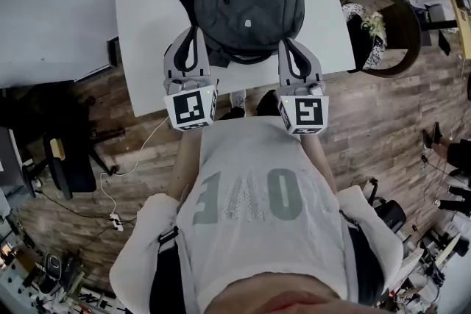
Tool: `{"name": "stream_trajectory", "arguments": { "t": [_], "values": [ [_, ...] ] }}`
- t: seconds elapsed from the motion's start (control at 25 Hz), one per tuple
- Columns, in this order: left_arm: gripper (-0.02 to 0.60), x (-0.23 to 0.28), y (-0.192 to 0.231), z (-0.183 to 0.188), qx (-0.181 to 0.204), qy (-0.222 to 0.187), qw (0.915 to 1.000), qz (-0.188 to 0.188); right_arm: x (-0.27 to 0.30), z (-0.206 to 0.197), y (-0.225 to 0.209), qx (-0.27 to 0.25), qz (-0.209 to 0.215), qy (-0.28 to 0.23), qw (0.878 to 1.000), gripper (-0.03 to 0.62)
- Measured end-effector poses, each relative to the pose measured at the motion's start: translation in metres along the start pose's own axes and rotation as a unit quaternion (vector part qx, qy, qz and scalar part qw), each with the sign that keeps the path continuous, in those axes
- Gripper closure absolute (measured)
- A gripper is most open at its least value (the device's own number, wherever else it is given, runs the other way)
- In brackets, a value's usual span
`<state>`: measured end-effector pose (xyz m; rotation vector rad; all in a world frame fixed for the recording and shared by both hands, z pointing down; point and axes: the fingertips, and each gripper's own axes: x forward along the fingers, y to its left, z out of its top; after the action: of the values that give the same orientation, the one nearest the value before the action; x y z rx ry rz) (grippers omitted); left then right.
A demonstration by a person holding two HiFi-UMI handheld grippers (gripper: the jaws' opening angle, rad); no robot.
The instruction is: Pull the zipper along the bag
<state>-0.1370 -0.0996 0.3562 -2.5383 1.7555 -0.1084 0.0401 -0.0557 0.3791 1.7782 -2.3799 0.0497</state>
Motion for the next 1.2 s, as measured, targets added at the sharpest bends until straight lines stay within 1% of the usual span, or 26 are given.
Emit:
{"name": "stream_trajectory", "arguments": {
  "t": [0.16,0.32,0.48,0.64,0.72,0.84,0.88,0.92,0.96,1.0,1.08,1.12,1.2],
  "values": [
    [0.555,0.008,-0.001,-0.005,-0.003,0.005,1.0,0.006,0.008,-0.004,-0.013,0.008,-0.003,0.003,1.0,0.565],
    [0.554,0.013,-0.005,-0.009,-0.007,0.014,0.9996,0.022,0.02,0.003,-0.026,0.0,0.01,-0.007,1.0,0.563],
    [0.554,0.02,-0.008,-0.003,0.0,0.012,0.9992,0.039,0.031,0.016,-0.037,-0.003,0.026,-0.022,0.999,0.563],
    [0.554,0.026,-0.012,0.005,0.005,0.006,0.9986,0.053,0.038,0.02,-0.045,-0.002,0.041,-0.027,0.999,0.563],
    [0.554,0.026,-0.015,0.006,0.002,0.004,0.9984,0.057,0.038,0.019,-0.047,0.008,0.045,-0.028,0.999,0.563],
    [0.552,0.026,-0.016,0.005,-0.001,0.004,0.9979,0.064,0.039,0.019,-0.052,0.038,0.053,-0.038,0.997,0.563],
    [0.54,0.026,-0.015,0.005,-0.001,0.005,0.9978,0.066,0.04,0.019,-0.053,0.048,0.058,-0.04,0.996,0.556],
    [0.499,0.027,-0.015,0.004,-0.003,0.006,0.9977,0.067,0.042,0.019,-0.054,0.058,0.063,-0.04,0.996,0.505],
    [0.429,0.027,-0.015,0.003,-0.005,0.008,0.9977,0.067,0.043,0.017,-0.055,0.071,0.067,-0.04,0.994,0.4],
    [0.393,0.028,-0.015,0.002,-0.007,0.009,0.9978,0.066,0.044,0.015,-0.056,0.084,0.07,-0.039,0.993,0.338],
    [0.3,0.029,-0.015,0.001,-0.009,0.01,0.9979,0.063,0.048,0.01,-0.057,0.103,0.071,-0.031,0.992,0.262],
    [0.264,0.029,-0.014,0.0,-0.011,0.011,0.998,0.061,0.051,0.006,-0.058,0.105,0.072,-0.024,0.992,0.243],
    [0.235,0.03,-0.014,-0.005,-0.018,0.018,0.9981,0.057,0.053,-0.001,-0.062,0.102,0.07,-0.011,0.992,0.227]
  ]
}}
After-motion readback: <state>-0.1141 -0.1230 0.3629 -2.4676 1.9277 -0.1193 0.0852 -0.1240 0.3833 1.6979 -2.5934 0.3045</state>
